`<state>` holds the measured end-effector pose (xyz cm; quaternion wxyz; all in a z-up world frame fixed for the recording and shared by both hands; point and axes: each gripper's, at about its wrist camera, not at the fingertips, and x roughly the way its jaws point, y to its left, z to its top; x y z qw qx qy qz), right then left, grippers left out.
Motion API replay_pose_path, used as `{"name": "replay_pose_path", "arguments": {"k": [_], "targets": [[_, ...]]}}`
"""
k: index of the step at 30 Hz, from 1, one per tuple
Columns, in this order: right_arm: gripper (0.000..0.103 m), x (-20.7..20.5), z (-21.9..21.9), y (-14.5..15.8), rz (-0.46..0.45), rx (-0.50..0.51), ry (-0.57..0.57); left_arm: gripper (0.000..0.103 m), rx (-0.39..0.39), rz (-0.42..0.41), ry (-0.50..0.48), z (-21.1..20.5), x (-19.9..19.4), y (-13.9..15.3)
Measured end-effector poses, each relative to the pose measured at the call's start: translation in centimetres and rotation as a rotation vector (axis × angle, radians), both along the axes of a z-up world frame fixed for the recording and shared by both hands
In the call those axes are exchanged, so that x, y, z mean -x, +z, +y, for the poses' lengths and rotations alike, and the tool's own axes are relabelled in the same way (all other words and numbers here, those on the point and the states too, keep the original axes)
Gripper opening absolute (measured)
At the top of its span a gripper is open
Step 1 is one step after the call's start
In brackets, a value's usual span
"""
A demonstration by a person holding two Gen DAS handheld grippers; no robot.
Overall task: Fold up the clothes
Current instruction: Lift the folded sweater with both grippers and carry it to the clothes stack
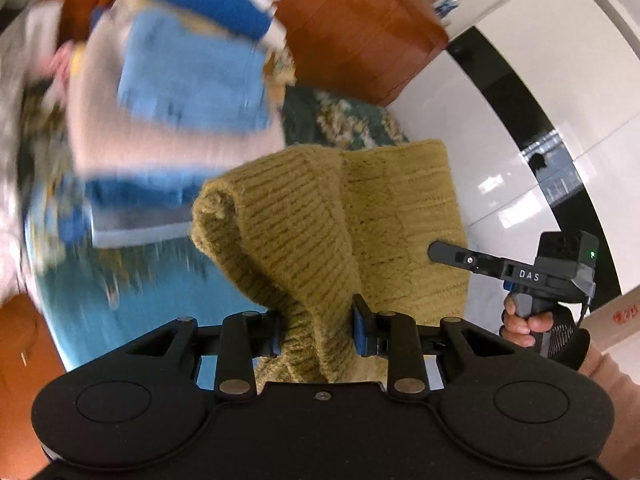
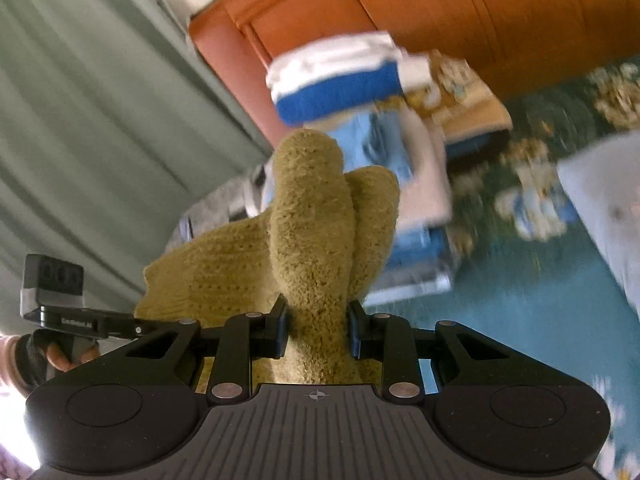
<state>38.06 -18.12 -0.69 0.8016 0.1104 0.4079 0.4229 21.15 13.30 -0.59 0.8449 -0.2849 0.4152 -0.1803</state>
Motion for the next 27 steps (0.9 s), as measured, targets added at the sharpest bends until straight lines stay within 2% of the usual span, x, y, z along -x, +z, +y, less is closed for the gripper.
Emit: {"name": "replay_pose_path", "arguments": {"k": [6, 11, 14, 19, 22, 27], "targets": [[0.025, -7.7, 7.0, 4.2, -0.067, -0.017, 0.019, 0.029, -0.043, -0.066, -0.024, 6.2, -8.8, 4.2], [0.025, -14.1, 12.2, 5.1, -0.084, -0.024, 0.020, 0.029, -0.074, -0.103, -0.017, 10.9, -15.4, 5.7], [0.025, -17.4, 14.6, 3.9, -0.062, -0.012, 0.010, 0.029, -0.078, -0.099, -0.002, 13.1, -18.9, 4.7], [0.025, -21.8, 17.5, 0.3, 0.004, 0.059, -0.003, 0.029, -0.096, -0.047, 0.018, 15.6, -23.2, 1.0], [0.025, -22.9, 17.7, -1.2, 0.029, 0.082, -0.017, 0.029, -0.080, 0.001, 0.050, 17.0, -24.9, -1.5], [0.029, -24.6, 18.0, -3.7, 0.069, 0.118, -0.040, 0.031, -0.009, 0.059, 0.114, 19.5, -26.0, -4.7]]}}
